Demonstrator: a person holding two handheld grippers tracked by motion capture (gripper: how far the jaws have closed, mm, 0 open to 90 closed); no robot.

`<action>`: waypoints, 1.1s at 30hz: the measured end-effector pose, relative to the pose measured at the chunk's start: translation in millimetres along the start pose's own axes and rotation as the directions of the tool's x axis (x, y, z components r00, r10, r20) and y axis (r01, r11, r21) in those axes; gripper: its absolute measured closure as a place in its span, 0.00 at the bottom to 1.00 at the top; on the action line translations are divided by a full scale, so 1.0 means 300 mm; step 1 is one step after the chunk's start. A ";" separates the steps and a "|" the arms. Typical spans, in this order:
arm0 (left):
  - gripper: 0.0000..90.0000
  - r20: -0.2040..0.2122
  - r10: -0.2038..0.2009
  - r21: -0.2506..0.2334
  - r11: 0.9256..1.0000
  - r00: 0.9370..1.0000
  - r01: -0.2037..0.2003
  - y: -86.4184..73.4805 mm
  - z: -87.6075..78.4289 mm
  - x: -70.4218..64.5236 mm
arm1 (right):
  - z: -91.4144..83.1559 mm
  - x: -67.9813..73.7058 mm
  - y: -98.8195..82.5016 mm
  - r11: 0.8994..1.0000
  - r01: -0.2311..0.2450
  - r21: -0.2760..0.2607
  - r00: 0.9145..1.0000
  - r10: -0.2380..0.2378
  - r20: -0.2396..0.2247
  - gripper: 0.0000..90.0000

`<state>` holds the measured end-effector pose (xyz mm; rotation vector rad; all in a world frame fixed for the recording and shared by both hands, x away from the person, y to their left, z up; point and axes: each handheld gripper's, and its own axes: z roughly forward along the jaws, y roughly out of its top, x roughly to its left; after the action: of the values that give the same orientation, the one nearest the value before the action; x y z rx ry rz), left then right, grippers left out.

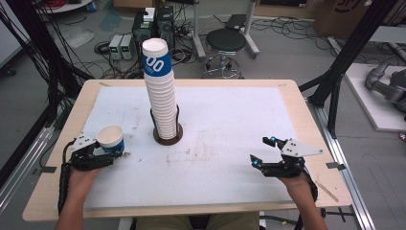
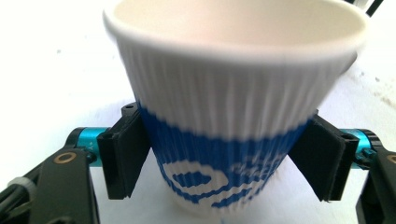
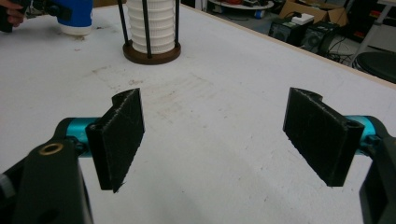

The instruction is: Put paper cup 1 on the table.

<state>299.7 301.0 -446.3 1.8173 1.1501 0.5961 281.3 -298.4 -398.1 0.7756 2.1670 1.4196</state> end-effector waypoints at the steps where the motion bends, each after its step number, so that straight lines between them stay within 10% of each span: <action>1: 0.28 0.000 0.000 0.000 1.000 1.000 0.000 0.000 0.000 0.000 | 0.000 0.000 0.000 1.000 0.000 0.000 1.000 0.000 0.000 0.23; 14: 0.24 0.032 -0.044 0.077 0.996 0.999 0.042 -0.028 -0.023 -0.004 | -0.003 0.001 0.002 1.000 0.000 0.002 1.000 0.000 -0.005 0.23; 23: 0.21 0.051 -0.081 -0.036 0.996 0.995 0.083 -0.060 -0.131 0.017 | 0.000 -0.004 -0.002 1.000 -0.003 0.003 1.000 0.003 -0.002 0.23; 27: 0.20 0.061 -0.108 -0.161 0.980 0.992 0.117 -0.057 -0.170 0.026 | -0.001 -0.003 0.002 1.000 0.000 0.001 1.000 0.000 -0.005 0.23; 33: 0.20 0.112 -0.111 -0.357 0.923 0.987 0.144 -0.017 -0.210 0.012 | 0.005 -0.001 0.001 1.000 -0.004 0.006 1.000 0.004 -0.002 0.23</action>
<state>251.4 331.6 -419.5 1.4263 1.0115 0.6003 282.4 -297.7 -398.5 0.7820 2.1731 1.4171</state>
